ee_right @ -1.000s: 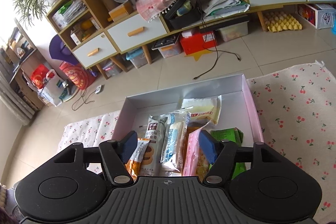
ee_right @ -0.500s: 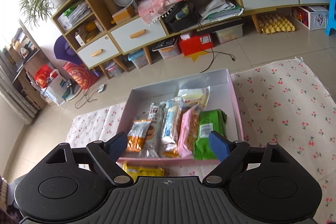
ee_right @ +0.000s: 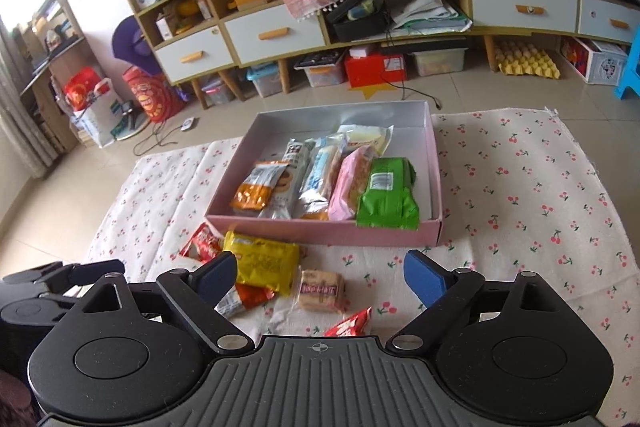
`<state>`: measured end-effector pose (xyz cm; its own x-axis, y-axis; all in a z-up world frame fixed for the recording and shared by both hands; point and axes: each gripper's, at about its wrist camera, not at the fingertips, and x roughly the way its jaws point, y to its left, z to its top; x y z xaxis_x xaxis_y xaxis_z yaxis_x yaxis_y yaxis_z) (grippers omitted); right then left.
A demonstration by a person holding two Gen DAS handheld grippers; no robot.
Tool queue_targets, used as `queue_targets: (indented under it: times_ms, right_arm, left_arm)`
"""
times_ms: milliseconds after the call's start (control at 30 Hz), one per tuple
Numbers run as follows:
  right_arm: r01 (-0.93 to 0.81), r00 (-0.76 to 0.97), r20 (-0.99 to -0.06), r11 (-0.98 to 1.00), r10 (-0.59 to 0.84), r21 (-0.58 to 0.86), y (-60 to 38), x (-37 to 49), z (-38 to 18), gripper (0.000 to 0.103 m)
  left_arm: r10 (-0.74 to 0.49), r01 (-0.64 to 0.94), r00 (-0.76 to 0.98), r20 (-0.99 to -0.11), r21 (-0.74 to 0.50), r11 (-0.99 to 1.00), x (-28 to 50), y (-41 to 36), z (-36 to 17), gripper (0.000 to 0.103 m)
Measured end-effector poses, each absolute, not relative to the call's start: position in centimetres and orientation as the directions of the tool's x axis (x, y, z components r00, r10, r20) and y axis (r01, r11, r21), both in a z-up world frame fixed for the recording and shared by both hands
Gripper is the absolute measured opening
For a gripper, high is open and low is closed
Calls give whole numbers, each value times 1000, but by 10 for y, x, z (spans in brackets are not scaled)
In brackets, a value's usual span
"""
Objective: Organize snacks
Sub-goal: 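Move both tools back over the remaining snacks, then grasp the white-orange biscuit packet with left tool while right tool grasps red candy packet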
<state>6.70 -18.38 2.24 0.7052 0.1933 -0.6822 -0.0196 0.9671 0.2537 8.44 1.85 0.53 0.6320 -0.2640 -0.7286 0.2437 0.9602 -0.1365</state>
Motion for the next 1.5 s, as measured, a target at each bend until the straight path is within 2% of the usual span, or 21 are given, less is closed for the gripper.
queue_targets:
  times_ms: [200, 300, 500, 633, 833, 1000, 1100, 1267, 1367, 1500]
  right_arm:
    - [-36, 729, -656, 968, 195, 248, -191, 50, 8, 93]
    - [-59, 736, -648, 972, 196, 228, -196, 44, -2, 98]
    - [-105, 690, -696, 979, 197, 174, -199, 38, -33, 98]
    - [-138, 697, -697, 985, 168, 99, -198, 30, -42, 98]
    - [-186, 669, -716, 977, 201, 100, -193, 29, -53, 98]
    - [-228, 632, -751, 972, 192, 57, -184, 31, -71, 98]
    - [-241, 603, -775, 969, 189, 49, -182, 31, -82, 98]
    - [-274, 626, -759, 962, 179, 1, -180, 31, -91, 101]
    - [-270, 630, -754, 963, 185, 11, -182, 35, -92, 102]
    - [-275, 637, -746, 961, 191, 11, -182, 39, -92, 103]
  left_arm:
    - [-314, 293, 620, -719, -159, 943, 75, 26, -6, 102]
    - [-304, 324, 629, -716, -114, 939, 72, 26, -13, 102]
    - [-299, 370, 659, -690, -49, 928, 66, 26, -30, 102]
    - [-296, 387, 669, -681, -21, 922, 64, 27, -44, 102]
    - [-286, 437, 668, -687, 50, 898, 71, 21, -63, 101]
    - [-293, 453, 644, -707, 44, 890, 84, 21, -74, 95]
    - [-309, 457, 644, -700, 29, 889, 90, 23, -78, 100]
    - [-321, 456, 645, -694, 13, 890, 96, 22, -78, 98]
    - [-330, 462, 645, -690, 8, 887, 97, 20, -76, 91]
    - [-342, 477, 645, -683, 9, 879, 96, 15, -73, 69]
